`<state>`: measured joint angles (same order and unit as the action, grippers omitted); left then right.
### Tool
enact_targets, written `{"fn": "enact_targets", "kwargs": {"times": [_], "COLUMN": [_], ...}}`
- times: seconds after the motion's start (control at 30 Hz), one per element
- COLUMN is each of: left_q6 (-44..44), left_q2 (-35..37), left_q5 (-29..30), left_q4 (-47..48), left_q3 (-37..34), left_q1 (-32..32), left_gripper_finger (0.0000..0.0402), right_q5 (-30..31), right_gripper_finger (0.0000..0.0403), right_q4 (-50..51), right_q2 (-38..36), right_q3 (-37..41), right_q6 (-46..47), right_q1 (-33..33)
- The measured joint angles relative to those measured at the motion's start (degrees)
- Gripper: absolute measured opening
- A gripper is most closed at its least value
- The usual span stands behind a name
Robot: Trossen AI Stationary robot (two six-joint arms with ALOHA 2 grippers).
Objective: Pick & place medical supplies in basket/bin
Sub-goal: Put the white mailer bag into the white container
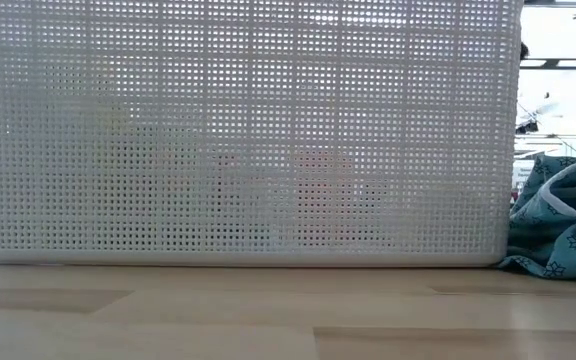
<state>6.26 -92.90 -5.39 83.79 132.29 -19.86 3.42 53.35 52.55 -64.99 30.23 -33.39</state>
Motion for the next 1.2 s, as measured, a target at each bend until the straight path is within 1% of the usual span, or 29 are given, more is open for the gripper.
{"fn": "enact_targets", "kwargs": {"times": [0.07,0.17,0.3,0.37,0.43,0.5,0.6,0.7,0.87,0.97,1.2], "left_q6": [0.00,0.08,1.34,1.86,2.04,2.16,2.49,3.02,3.06,3.08,4.46], "left_q2": [0.00,0.00,0.02,0.02,0.04,0.04,0.04,0.04,0.04,0.04,0.04], "left_q5": [-0.02,-0.04,-0.07,-0.07,-0.07,-0.07,-0.09,-0.10,-0.11,-0.11,-0.06], "left_q4": [0.02,0.37,0.89,1.19,2.00,2.34,2.36,2.36,2.36,2.37,2.38], "left_q3": [0.00,0.00,0.00,0.00,0.00,0.02,0.00,0.01,0.00,0.00,0.00], "left_q1": [0.00,0.00,0.00,0.00,0.00,0.00,0.00,0.00,0.00,0.00,0.00], "left_gripper_finger": [0.0385,0.0385,0.0385,0.0385,0.0385,0.0385,0.0385,0.0385,0.0385,0.0385,0.0385], "right_q5": [3.30,5.69,3.53,2.71,2.50,2.43,2.44,1.85,-1.42,-1.70,-1.46], "right_gripper_finger": [0.0068,0.0135,0.0237,0.0281,0.0315,0.0336,0.0349,0.0350,0.0351,0.0351,0.0350], "right_q4": [2.15,-0.19,-9.15,-14.02,-18.88,-22.99,-25.36,-25.45,-29.11,-31.21,-31.39], "right_q2": [1.69,3.51,5.17,5.67,6.17,6.77,8.37,10.65,14.32,16.58,23.22], "right_q3": [2.68,7.84,14.78,17.64,20.02,22.17,24.21,25.34,25.70,25.70,25.70], "right_q6": [-1.19,-1.08,3.35,5.37,6.76,7.75,8.21,5.92,5.14,4.25,2.77], "right_q1": [0.00,-0.42,-1.15,-1.14,-1.15,-1.61,-2.93,-4.32,-5.35,-5.33,-5.66]}}
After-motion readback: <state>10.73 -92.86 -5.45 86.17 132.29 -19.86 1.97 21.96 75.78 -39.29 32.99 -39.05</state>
